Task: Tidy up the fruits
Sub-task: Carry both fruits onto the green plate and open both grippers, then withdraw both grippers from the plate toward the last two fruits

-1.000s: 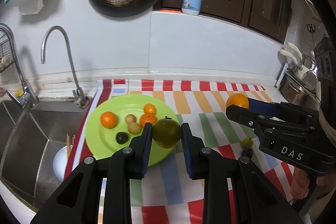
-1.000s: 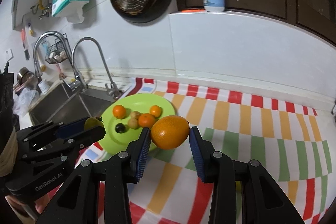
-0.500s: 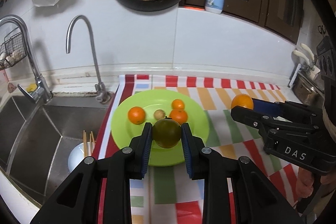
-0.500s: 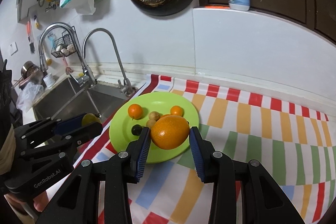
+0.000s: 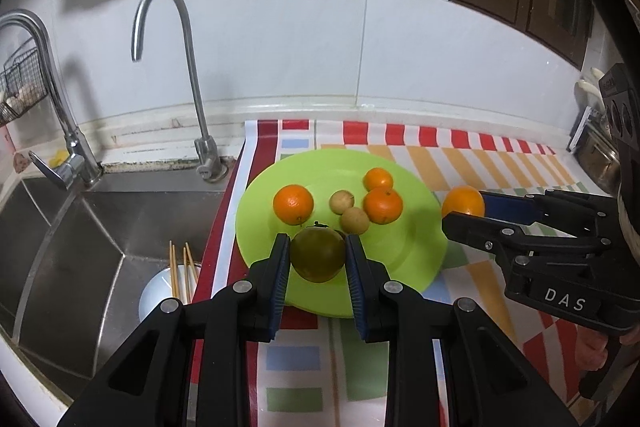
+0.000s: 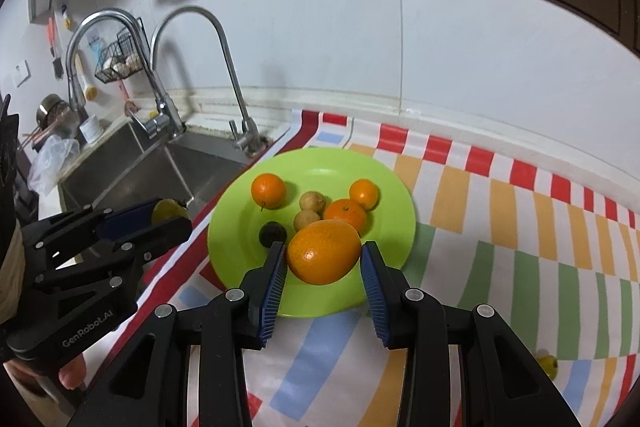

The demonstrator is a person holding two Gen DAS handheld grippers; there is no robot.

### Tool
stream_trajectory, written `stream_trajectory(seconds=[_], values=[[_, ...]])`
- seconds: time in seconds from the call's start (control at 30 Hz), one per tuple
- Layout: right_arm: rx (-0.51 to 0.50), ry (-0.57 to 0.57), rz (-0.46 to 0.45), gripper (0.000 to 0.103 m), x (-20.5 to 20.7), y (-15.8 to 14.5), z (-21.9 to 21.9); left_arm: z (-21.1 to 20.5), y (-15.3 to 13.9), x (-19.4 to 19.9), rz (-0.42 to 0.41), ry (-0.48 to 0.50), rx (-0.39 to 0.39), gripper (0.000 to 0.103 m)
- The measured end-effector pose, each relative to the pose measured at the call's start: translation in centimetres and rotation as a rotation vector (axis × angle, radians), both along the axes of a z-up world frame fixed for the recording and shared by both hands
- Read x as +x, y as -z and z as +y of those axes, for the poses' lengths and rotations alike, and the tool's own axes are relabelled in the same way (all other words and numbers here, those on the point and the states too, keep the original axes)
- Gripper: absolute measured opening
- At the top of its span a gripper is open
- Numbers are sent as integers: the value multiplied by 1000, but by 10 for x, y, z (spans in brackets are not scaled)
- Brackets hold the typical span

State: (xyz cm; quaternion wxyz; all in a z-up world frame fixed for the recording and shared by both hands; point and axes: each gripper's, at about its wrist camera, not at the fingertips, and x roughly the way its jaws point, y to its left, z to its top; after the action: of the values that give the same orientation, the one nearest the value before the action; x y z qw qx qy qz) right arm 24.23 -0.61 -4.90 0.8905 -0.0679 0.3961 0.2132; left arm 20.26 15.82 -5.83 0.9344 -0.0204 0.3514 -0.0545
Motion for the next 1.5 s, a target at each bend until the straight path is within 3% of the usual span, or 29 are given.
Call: stream_trajectory(seconds=[0.47, 0.8, 0.9, 1.2, 1.5], values=[[-49, -10, 116, 39, 32, 45, 25, 16, 38, 43, 59, 47, 23, 28], [-54, 2, 136, 39, 42, 53, 26, 14, 50, 59, 80, 93, 31, 29], [-46, 4, 123, 40, 42, 52, 26, 12, 47, 58, 67, 79, 58, 47], [-36, 44, 48, 40, 27, 27, 9, 6, 18, 33, 21, 51, 66, 51], [27, 74, 0, 41, 0, -4, -12, -5, -8, 6, -11, 41, -6, 55]])
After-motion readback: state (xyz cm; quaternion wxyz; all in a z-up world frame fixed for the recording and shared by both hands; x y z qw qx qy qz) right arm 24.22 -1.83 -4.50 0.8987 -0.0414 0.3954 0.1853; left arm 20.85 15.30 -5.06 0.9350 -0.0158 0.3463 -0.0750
